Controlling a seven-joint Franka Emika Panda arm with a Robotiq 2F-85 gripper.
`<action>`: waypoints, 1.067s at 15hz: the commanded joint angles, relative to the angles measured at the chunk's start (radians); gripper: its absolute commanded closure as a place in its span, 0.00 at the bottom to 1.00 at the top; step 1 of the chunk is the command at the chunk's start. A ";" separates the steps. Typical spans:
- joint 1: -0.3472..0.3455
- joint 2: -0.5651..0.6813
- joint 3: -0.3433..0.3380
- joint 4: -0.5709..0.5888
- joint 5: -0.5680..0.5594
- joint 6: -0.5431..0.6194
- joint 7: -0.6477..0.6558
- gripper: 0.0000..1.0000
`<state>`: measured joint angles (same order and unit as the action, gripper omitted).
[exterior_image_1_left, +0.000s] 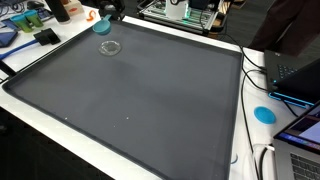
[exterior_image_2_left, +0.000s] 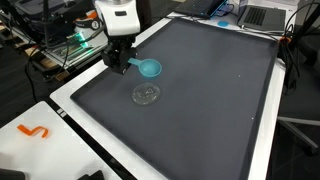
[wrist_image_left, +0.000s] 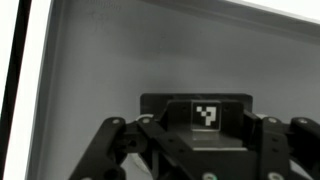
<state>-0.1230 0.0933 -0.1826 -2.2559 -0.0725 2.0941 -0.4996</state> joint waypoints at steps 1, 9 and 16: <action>-0.030 0.040 0.014 -0.037 0.000 0.086 0.003 0.72; -0.051 0.117 0.015 -0.078 -0.043 0.229 0.038 0.72; -0.047 0.160 0.007 -0.075 -0.117 0.298 0.112 0.72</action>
<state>-0.1594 0.2427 -0.1786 -2.3229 -0.1424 2.3712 -0.4319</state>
